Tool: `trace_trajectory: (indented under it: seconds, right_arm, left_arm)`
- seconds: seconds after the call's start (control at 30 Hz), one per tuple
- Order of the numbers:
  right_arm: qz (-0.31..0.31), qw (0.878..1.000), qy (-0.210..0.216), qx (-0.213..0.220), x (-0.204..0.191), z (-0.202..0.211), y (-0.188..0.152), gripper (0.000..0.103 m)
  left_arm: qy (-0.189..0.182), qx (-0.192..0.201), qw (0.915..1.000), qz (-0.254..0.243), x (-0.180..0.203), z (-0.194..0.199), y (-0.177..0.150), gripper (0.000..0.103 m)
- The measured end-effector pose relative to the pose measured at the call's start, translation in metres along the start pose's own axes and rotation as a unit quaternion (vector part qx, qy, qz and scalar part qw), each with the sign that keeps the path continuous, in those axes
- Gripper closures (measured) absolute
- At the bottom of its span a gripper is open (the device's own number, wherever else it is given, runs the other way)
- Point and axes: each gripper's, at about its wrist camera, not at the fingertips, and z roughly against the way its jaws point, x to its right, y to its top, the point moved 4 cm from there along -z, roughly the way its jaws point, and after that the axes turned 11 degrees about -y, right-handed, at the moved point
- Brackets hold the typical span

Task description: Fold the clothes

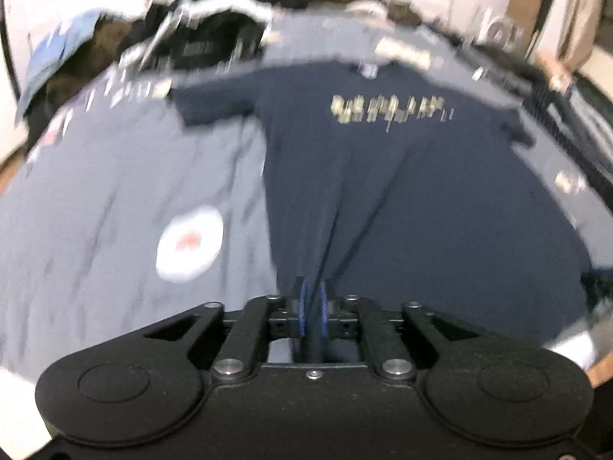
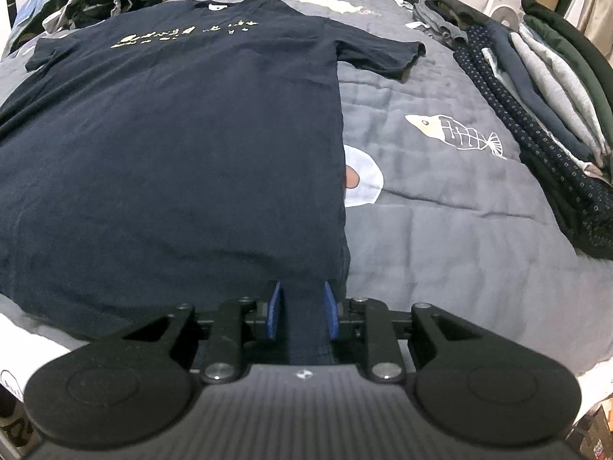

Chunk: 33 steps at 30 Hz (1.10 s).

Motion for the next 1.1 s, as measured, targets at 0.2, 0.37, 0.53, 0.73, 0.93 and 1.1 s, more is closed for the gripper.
trace_trajectory:
  seconds: [0.2, 0.37, 0.53, 0.73, 0.93, 1.1]
  right_arm:
    - [0.004, 1.000, -0.007, -0.002, -0.004, 0.000, 0.000, 0.077]
    - [0.001, 1.000, -0.008, -0.005, -0.004, -0.002, 0.001, 0.077]
    - [0.001, 1.000, -0.003, -0.006, -0.003, -0.003, 0.001, 0.076]
    - [0.008, 1.000, 0.005, -0.002, -0.002, -0.006, -0.001, 0.076]
    - [0.002, 1.000, 0.015, -0.007, 0.002, -0.004, 0.003, 0.076]
    - [-0.042, 0.998, 0.033, 0.026, 0.011, 0.015, 0.036, 0.076]
  left_arm:
    - [-0.027, 0.019, 0.9990, -0.030, 0.002, -0.064, 0.072, 0.058]
    - [-0.005, -0.016, 0.9989, -0.043, 0.002, -0.137, 0.092, 0.058]
    - [0.009, -0.076, 0.9944, -0.073, -0.008, -0.175, 0.077, 0.093]
    - [-0.038, -0.017, 0.9988, 0.025, -0.047, -0.149, 0.092, 0.101]
    - [-0.040, -0.008, 0.9992, -0.007, -0.041, -0.133, 0.105, 0.084]
    - [0.015, 0.042, 0.9989, -0.014, -0.073, -0.130, 0.152, 0.042]
